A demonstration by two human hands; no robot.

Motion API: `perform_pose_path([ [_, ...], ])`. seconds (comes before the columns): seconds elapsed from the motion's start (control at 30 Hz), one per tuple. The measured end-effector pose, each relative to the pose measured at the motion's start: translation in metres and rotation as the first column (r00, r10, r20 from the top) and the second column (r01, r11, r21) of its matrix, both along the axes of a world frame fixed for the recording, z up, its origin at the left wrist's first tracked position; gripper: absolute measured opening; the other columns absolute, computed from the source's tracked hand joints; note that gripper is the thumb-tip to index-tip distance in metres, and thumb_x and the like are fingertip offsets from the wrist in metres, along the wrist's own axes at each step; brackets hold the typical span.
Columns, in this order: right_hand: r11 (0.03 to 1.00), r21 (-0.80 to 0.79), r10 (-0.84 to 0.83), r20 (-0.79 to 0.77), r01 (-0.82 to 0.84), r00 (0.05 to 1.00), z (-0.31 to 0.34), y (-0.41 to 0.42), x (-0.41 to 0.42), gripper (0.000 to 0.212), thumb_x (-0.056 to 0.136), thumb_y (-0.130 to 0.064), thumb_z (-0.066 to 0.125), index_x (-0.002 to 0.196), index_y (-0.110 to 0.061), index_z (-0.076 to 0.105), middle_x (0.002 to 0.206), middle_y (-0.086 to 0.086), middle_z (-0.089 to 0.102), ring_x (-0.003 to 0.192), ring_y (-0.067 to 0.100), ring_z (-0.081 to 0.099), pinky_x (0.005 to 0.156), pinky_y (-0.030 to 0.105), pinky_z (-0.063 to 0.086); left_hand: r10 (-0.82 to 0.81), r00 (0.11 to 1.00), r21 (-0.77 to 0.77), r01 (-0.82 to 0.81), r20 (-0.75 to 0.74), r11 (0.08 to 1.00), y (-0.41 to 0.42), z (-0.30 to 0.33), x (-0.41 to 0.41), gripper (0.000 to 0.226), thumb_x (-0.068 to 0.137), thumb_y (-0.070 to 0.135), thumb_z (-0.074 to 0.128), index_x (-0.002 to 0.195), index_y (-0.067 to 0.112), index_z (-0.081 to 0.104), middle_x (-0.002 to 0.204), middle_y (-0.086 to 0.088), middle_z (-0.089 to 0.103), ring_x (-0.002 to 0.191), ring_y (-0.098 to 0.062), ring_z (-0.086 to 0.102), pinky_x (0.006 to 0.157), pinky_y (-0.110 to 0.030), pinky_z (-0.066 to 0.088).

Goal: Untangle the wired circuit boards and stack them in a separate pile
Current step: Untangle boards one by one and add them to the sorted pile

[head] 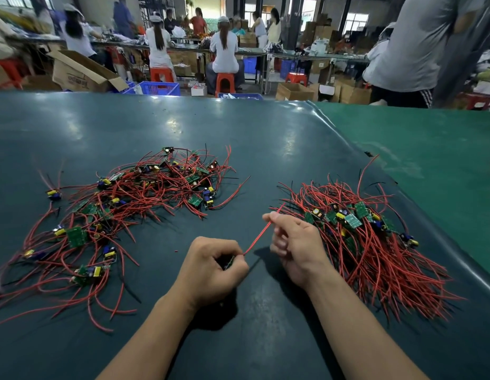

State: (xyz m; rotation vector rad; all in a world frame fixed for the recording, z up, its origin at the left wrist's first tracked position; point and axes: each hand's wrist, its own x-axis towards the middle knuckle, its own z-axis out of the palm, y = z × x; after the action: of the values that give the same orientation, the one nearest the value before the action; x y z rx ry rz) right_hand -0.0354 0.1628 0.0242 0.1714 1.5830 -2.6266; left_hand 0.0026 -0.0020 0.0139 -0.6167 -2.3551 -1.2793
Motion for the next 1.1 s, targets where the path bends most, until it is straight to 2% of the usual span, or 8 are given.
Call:
perform_pose_path([
  [0.1,0.950,-0.241,0.199,-0.019,-0.198,0.980,0.005,0.003,0.003,0.020,0.084,-0.023,0.061,0.072,-0.009,0.068,0.049,-0.006,0.041,0.031,0.001,0.030,0.030,0.013,0.024,-0.059,0.995,0.112,0.050,0.074,0.992,-0.003,-0.001,-0.001,0.023,0.070,0.028,0.049,0.052,0.014,0.051,0.047,-0.010,0.037,0.045,-0.008,0.031,0.046,-0.025,0.025],
  [0.2,0.955,-0.213,0.207,-0.031,-0.209,0.978,0.005,0.005,0.004,0.022,0.079,-0.028,0.066,0.063,-0.012,0.068,0.045,-0.007,0.041,0.030,0.001,0.031,0.030,0.014,0.023,-0.116,0.988,0.160,0.099,0.100,0.982,-0.005,-0.002,-0.001,0.023,0.068,0.028,0.048,0.051,0.012,0.051,0.046,-0.001,0.034,0.045,-0.009,0.031,0.046,-0.024,0.024],
  [0.3,0.979,0.206,0.034,-0.123,-0.009,0.992,-0.002,0.006,0.003,0.025,0.084,-0.024,0.071,0.061,-0.013,0.068,0.044,0.001,0.045,0.031,0.008,0.032,0.034,0.016,0.025,-0.128,0.987,0.169,0.110,0.102,0.980,-0.006,-0.003,-0.001,0.021,0.067,0.027,0.047,0.052,0.013,0.049,0.046,0.004,0.033,0.044,-0.008,0.028,0.046,-0.022,0.023],
  [0.4,0.841,0.489,-0.083,-0.306,0.231,0.948,-0.006,0.000,0.003,0.010,0.091,-0.011,0.068,0.088,-0.018,0.074,0.058,0.006,0.066,0.036,0.013,0.045,0.037,0.022,0.041,-0.123,0.988,0.140,0.109,0.091,0.984,-0.005,-0.003,-0.001,0.020,0.067,0.027,0.047,0.053,0.013,0.050,0.045,0.005,0.032,0.044,-0.007,0.028,0.045,-0.022,0.023],
  [0.47,0.879,0.420,-0.102,-0.292,0.224,0.951,-0.005,-0.001,0.004,0.015,0.093,-0.004,0.063,0.099,-0.016,0.069,0.065,0.005,0.071,0.038,0.013,0.050,0.040,0.024,0.047,-0.109,0.990,0.134,0.096,0.094,0.986,-0.005,-0.003,-0.001,0.020,0.067,0.027,0.047,0.052,0.015,0.049,0.045,0.005,0.032,0.044,-0.007,0.028,0.045,-0.023,0.023],
  [0.6,0.917,0.319,-0.163,-0.248,0.240,0.955,0.001,0.000,0.004,0.003,0.095,-0.004,0.059,0.093,-0.004,0.058,0.065,0.010,0.071,0.036,0.013,0.053,0.038,0.024,0.046,-0.045,0.993,0.161,0.026,0.110,0.987,-0.005,-0.003,-0.002,0.021,0.067,0.032,0.047,0.049,0.023,0.046,0.047,0.005,0.034,0.047,-0.010,0.030,0.048,-0.028,0.025],
  [0.8,0.991,-0.108,-0.082,0.003,0.082,0.997,0.010,0.004,0.004,0.014,0.095,-0.010,0.058,0.083,-0.013,0.052,0.067,0.010,0.072,0.039,0.006,0.052,0.036,0.017,0.041,0.015,0.989,0.204,-0.045,0.145,0.978,-0.004,-0.004,-0.005,0.026,0.066,0.036,0.046,0.049,0.018,0.051,0.047,0.008,0.040,0.047,-0.006,0.035,0.048,-0.024,0.029],
  [1.1,0.973,-0.187,-0.148,-0.051,0.136,0.988,0.008,0.010,0.003,0.027,0.096,-0.012,0.058,0.072,-0.018,0.047,0.061,0.009,0.068,0.046,0.013,0.061,0.043,0.018,0.049,0.143,0.989,0.147,-0.148,0.046,0.978,-0.005,-0.011,-0.008,0.028,0.088,0.042,0.049,0.082,0.021,0.066,0.053,0.012,0.045,0.048,-0.007,0.038,0.049,-0.027,0.032],
])
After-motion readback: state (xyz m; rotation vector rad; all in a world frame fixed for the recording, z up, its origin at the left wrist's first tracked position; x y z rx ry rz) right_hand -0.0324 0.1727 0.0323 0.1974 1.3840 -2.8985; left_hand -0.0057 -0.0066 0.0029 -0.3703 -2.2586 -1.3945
